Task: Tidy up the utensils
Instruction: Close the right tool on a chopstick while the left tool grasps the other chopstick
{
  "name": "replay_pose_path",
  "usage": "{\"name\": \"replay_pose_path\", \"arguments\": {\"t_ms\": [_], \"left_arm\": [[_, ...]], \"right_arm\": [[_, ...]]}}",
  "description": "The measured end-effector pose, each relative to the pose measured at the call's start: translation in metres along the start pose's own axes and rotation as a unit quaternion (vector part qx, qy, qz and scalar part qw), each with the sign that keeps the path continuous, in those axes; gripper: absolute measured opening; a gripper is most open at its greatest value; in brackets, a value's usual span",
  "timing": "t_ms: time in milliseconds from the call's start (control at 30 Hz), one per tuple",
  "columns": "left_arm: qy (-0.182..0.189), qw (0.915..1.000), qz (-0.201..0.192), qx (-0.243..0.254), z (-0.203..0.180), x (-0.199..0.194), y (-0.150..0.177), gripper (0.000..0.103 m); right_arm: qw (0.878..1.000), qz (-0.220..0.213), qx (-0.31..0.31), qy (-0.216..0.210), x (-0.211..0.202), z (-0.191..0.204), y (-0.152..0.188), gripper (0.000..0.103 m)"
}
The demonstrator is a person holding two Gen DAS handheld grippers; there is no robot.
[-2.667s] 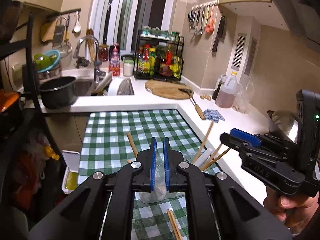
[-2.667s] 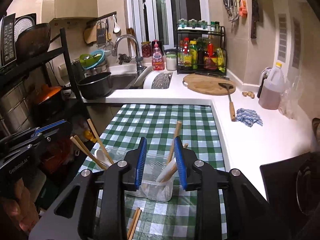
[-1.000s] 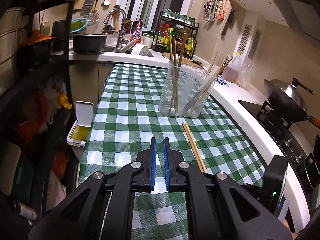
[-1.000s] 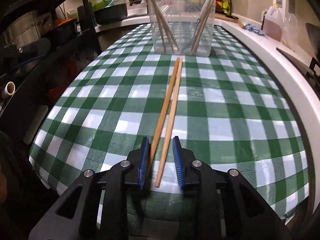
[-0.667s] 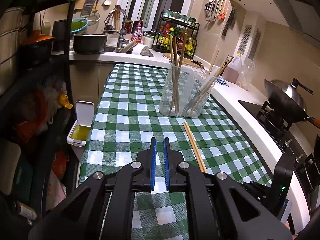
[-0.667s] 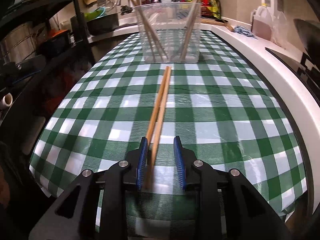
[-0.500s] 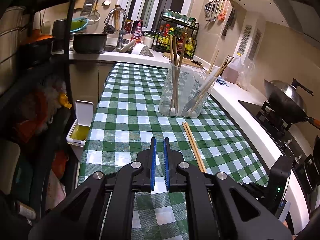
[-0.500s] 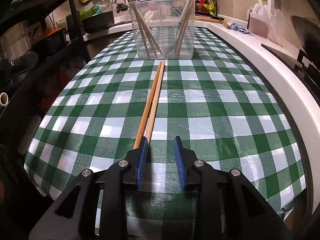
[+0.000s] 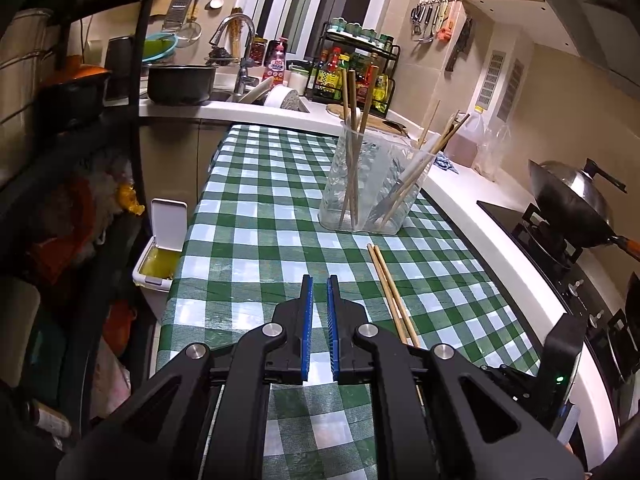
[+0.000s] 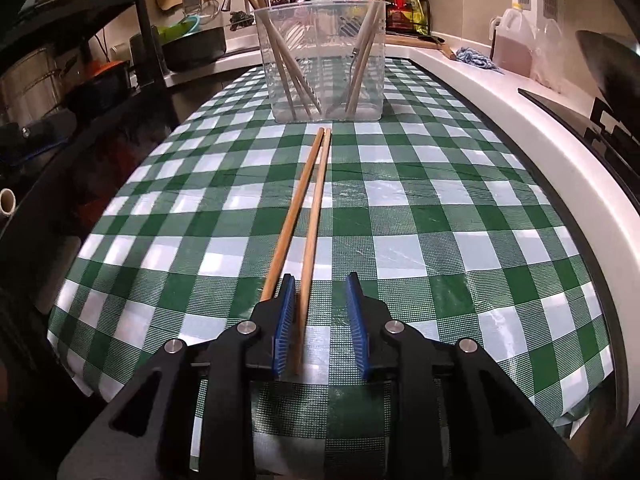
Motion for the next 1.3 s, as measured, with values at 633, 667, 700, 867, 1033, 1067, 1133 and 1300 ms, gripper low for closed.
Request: {"name": "replay_pose_path", "arguments": {"t_ms": [633, 667, 700, 867, 1033, 1067, 1133, 1300], "left_arm": [[0.012, 0.9982, 0.039, 0.045, -0.036, 0.034, 0.034, 0.007], [0.018, 0.9977, 0.045, 0.048, -0.043, 0.039, 0.039, 0.007], [0.023, 0.9971, 0.051, 0.051, -0.052, 0.045, 0.046, 0.007], [0.023, 0.9939, 0.075, 0.078, -0.085, 0.07, 0.078, 0.02], [-0.003, 0.9919, 0.084, 0.096, -0.099, 0.084, 0.097, 0.023], [-0.017, 0.9908, 0.083, 0.105, -0.102, 0.086, 0.101, 0.023], [-0.038, 0.988, 0.072, 0.131, -0.107, 0.085, 0.104, 0.023], [-0.053, 0.9886, 0.067, 0.124, -0.097, 0.077, 0.104, 0.006]], "right_arm": [[0.998, -0.023, 0.031, 0.044, -0.012, -0.063, 0.013, 0.006], [0.998, -0.024, 0.033, 0.044, -0.013, -0.068, 0.014, 0.006], [0.998, -0.025, 0.035, 0.042, -0.014, -0.073, 0.014, 0.006], [0.998, -0.03, 0.043, 0.034, -0.017, -0.089, 0.017, 0.006], [0.999, -0.031, 0.036, 0.024, -0.02, -0.093, 0.022, 0.006], [0.999, -0.031, 0.035, 0.023, -0.021, -0.094, 0.022, 0.006], [0.999, -0.031, 0.032, 0.023, -0.022, -0.093, 0.023, 0.006], [0.999, -0.031, 0.028, 0.026, -0.021, -0.088, 0.023, 0.005]]}}
Point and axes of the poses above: each gripper's, at about its wrist camera, not at the fingertips, and x roughly the way its jaws point, z to its left, y to its underside, the point moved 2 cm from there along x, roughly the way its jaws point, and after that the axes turned 2 degrees about -x, right-handed, at the moved point
